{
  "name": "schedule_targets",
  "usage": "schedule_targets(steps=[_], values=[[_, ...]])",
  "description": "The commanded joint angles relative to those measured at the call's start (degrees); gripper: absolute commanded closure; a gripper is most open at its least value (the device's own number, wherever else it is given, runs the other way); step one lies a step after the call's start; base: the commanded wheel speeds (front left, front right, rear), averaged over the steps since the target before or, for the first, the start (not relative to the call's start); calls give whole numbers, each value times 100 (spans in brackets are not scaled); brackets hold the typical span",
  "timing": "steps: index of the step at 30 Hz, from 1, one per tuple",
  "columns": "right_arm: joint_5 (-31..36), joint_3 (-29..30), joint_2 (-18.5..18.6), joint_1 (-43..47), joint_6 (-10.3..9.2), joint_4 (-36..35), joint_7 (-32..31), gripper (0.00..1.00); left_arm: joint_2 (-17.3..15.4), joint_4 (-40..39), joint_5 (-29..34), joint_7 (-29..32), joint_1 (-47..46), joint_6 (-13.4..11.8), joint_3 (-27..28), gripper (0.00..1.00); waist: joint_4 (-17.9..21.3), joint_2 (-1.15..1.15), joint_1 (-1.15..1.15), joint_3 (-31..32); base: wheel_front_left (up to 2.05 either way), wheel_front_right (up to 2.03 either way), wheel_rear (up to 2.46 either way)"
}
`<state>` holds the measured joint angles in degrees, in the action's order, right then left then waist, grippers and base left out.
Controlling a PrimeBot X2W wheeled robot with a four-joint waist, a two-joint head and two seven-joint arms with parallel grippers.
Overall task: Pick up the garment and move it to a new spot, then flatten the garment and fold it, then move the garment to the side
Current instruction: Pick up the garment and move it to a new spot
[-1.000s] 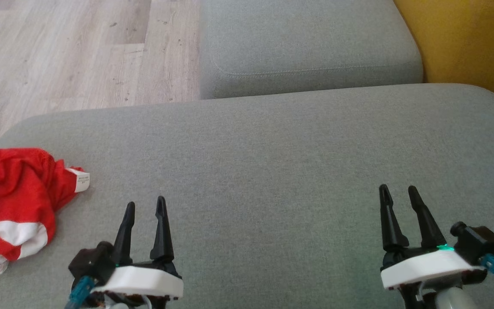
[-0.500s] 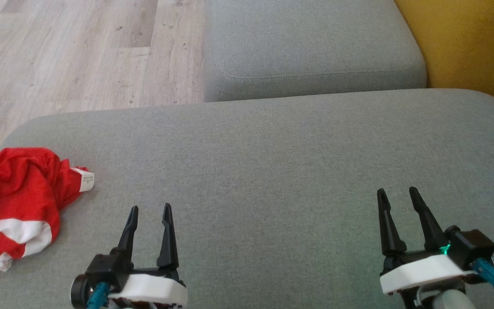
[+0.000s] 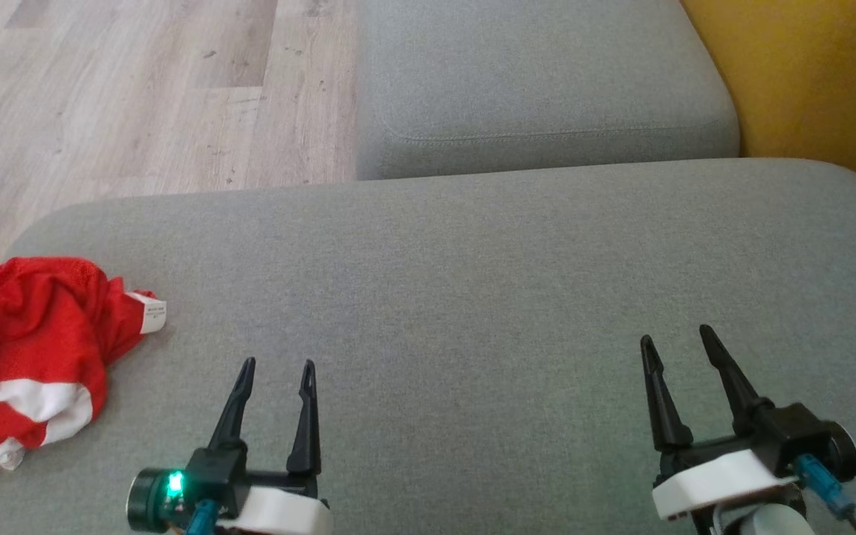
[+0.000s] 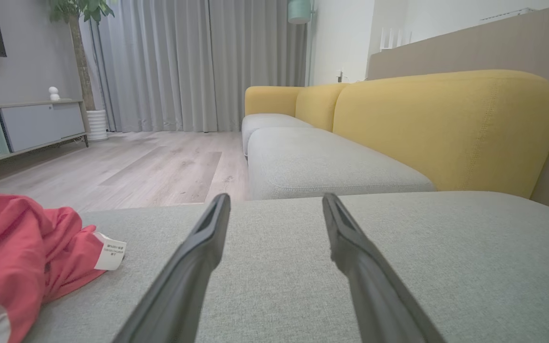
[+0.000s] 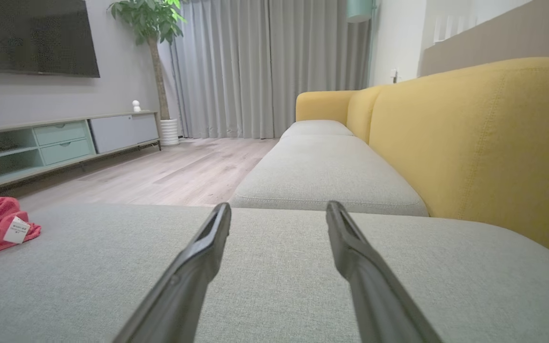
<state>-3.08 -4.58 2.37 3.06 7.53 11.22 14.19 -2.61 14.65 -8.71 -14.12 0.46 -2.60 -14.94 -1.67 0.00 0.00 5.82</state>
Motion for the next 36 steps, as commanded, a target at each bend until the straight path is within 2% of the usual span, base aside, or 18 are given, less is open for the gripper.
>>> schedule_targets(steps=[1, 22, 27, 36], values=[[146, -117, 51, -142, -4, -209, 81, 0, -27, -159, 136, -88, -265, -50, 123, 0, -3, 0, 0, 1, 0, 0, 0], [26, 14, 51, -102, -4, -9, 81, 0, -27, 121, 158, -88, -286, -108, 248, 0, -118, 0, 0, -30, 0, 0, 0], [-5, 53, 51, -72, -4, -16, 81, 0, -27, 165, 224, -88, -325, -100, 317, 0, -462, 0, 0, -94, 0, 0, 0], [-144, 2, 51, -139, -4, -45, 81, 0, -64, 217, 349, -88, -407, -76, 528, 0, -1504, 0, 0, -253, 0, 0, 0]])
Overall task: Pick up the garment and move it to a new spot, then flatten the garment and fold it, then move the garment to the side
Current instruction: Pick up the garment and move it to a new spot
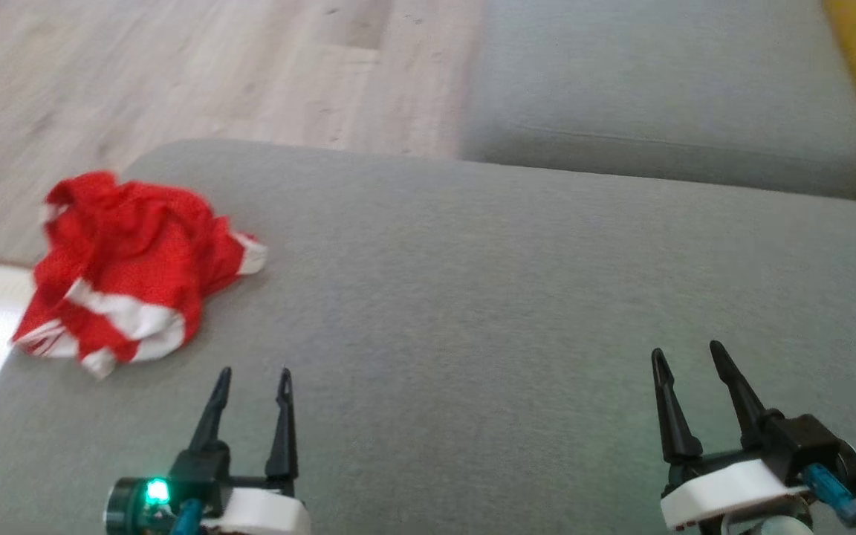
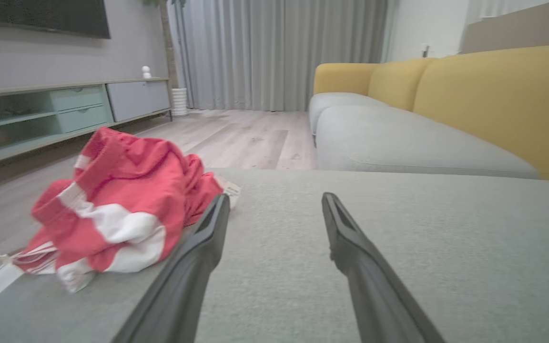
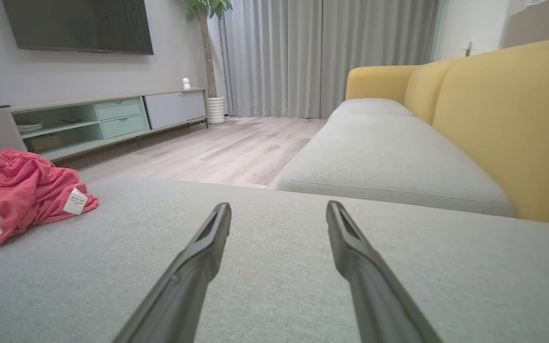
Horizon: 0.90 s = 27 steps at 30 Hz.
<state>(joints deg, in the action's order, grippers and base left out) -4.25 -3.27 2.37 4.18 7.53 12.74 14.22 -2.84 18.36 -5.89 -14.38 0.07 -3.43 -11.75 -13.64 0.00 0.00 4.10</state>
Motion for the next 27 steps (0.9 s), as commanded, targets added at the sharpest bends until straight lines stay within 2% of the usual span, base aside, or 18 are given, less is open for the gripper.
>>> schedule_targets(steps=[1, 10, 19, 23, 27], values=[[-30, -142, 51, -275, -4, -196, 78, 0, -47, -160, 72, -62, -376, 5, 241, 0, -417, 0, 0, -98, 0, 0, 0], [-24, -146, 51, -395, -4, -223, 78, 0, -87, -264, 74, -62, -409, -7, 534, 0, -1365, 0, 0, -247, 0, 0, 0], [88, -290, 51, -684, -4, -175, 78, 0, -108, -773, 35, -62, -358, -110, 1057, 0, -1552, 0, 0, -504, 0, 0, 0], [145, -247, 51, -665, -4, -199, 78, 0, -237, -916, 96, -62, -544, 12, 1171, 0, -1591, 0, 0, -564, 0, 0, 0], [269, -97, 51, -561, -4, -239, 78, 0, -498, -888, 169, -62, -1146, 248, 1190, 0, -1604, 0, 0, -679, 0, 0, 0]])
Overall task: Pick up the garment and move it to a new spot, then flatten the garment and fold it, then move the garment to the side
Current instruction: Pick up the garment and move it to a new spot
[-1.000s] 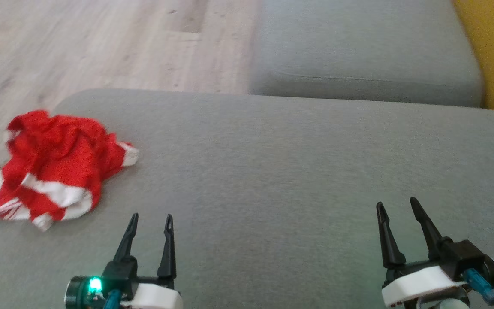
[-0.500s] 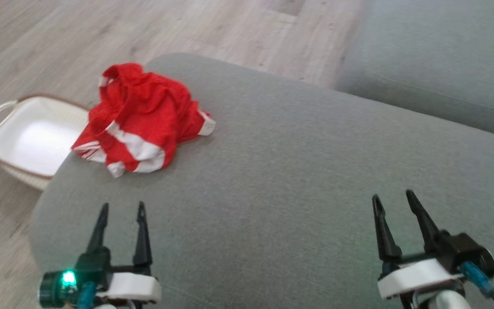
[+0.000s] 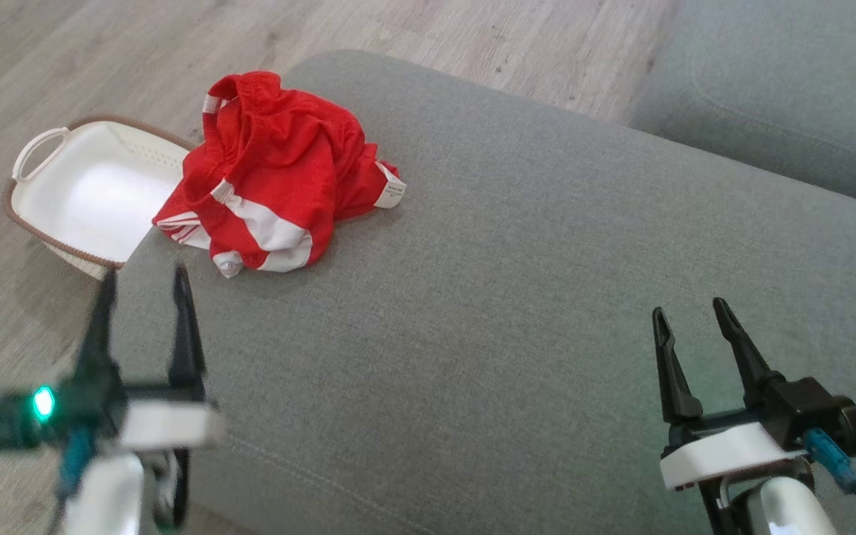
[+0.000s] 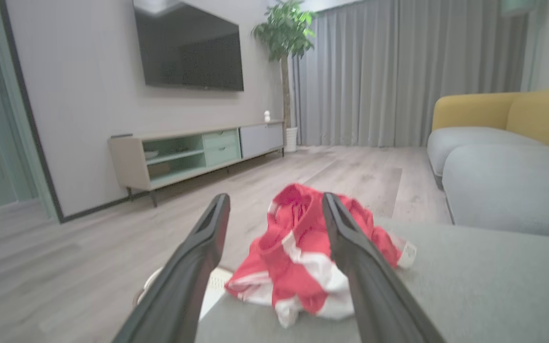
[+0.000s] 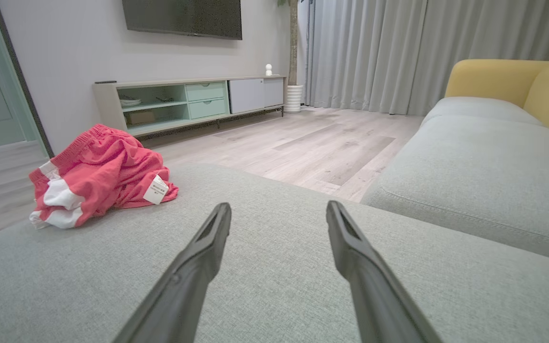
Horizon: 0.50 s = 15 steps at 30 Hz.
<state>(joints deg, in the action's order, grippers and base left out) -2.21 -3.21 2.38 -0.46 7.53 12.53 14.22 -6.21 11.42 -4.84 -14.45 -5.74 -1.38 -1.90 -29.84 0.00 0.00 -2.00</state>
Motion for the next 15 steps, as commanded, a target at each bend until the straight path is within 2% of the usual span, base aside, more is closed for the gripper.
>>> schedule_targets(steps=[1, 8, 9, 13, 15], values=[[124, -93, 50, -107, -4, -234, 78, 0, -233, -187, 54, -55, -762, 92, 240, 0, 64, 0, 0, -155, 0, 0, 0], [523, -125, 164, -472, -4, -327, 78, 0, -778, 160, 39, -55, -2390, 328, 467, 0, 490, 0, 0, -899, 0, 0, 0], [523, -125, 164, -472, -4, -327, 78, 0, -778, 160, 39, -55, -2390, 328, 467, 0, 490, 0, 0, -899, 0, 0, 0], [600, -154, 359, -639, -4, -374, 78, 0, -1004, 947, 29, 113, -3371, 514, 368, 0, 654, 0, 0, -1216, 0, 0, 0], [618, -169, 469, -724, -4, -401, 78, 0, -1042, 1434, -46, 443, -3805, 618, 283, 0, 725, 0, 0, -1353, 0, 0, 0]])
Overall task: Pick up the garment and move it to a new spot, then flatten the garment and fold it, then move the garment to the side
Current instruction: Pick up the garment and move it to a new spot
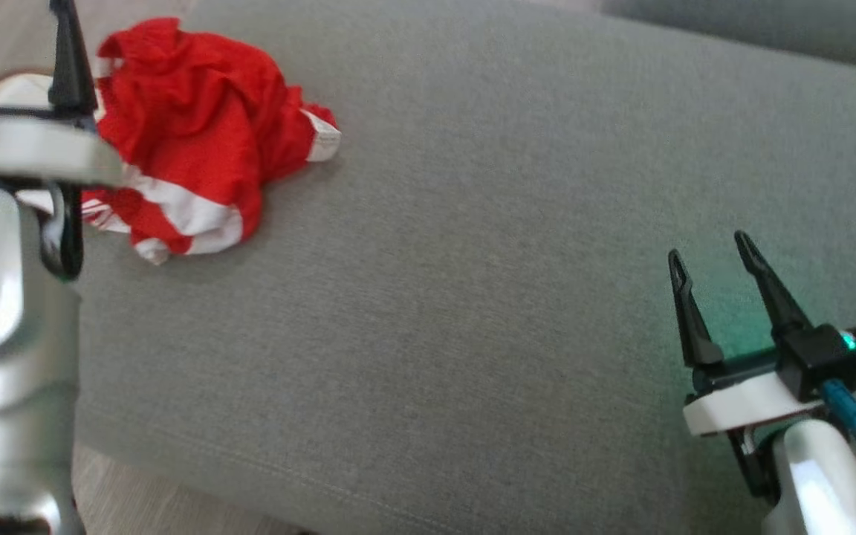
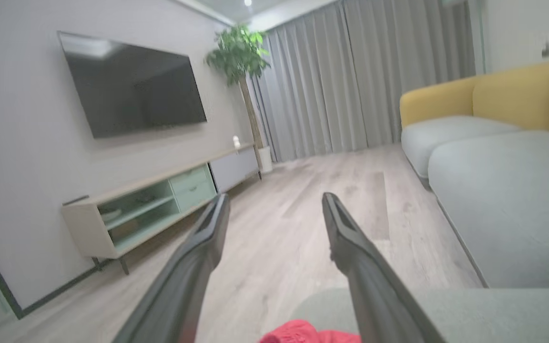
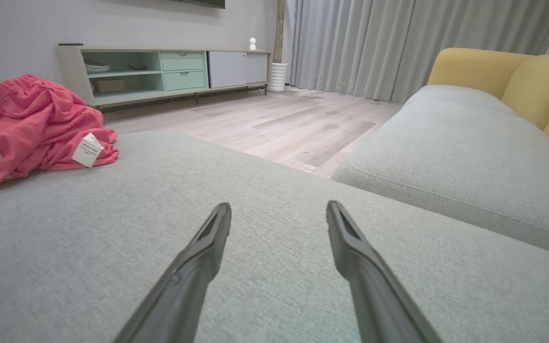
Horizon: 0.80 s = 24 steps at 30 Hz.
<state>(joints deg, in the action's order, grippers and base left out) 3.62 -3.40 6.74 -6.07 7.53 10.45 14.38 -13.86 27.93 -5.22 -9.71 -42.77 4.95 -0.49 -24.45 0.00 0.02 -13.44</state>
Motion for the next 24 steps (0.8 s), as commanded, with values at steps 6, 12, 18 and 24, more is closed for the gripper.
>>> schedule_targets(steps=[6, 12, 18, 24], values=[[50, -143, 268, -378, -4, -300, 62, 0, -506, 1210, -123, 1076, -1103, 163, -116, 0, 335, 0, -2, -498, 0, 0, 0], [68, -181, 417, -457, -4, -399, 62, 0, -662, 2521, -329, 1896, -1458, 194, -89, 0, 416, 0, -2, -716, 0, 0, 0], [107, -112, 526, -531, -4, -455, 62, 0, -492, 3134, -614, 1603, -1486, 221, -26, 0, 386, 0, -2, -963, 0, 0, 0], [123, -151, 509, -596, -4, -424, 62, 0, -299, 3440, -897, 1174, -1461, 249, -195, 100, 362, 0, -2, -991, 0, 0, 0]])
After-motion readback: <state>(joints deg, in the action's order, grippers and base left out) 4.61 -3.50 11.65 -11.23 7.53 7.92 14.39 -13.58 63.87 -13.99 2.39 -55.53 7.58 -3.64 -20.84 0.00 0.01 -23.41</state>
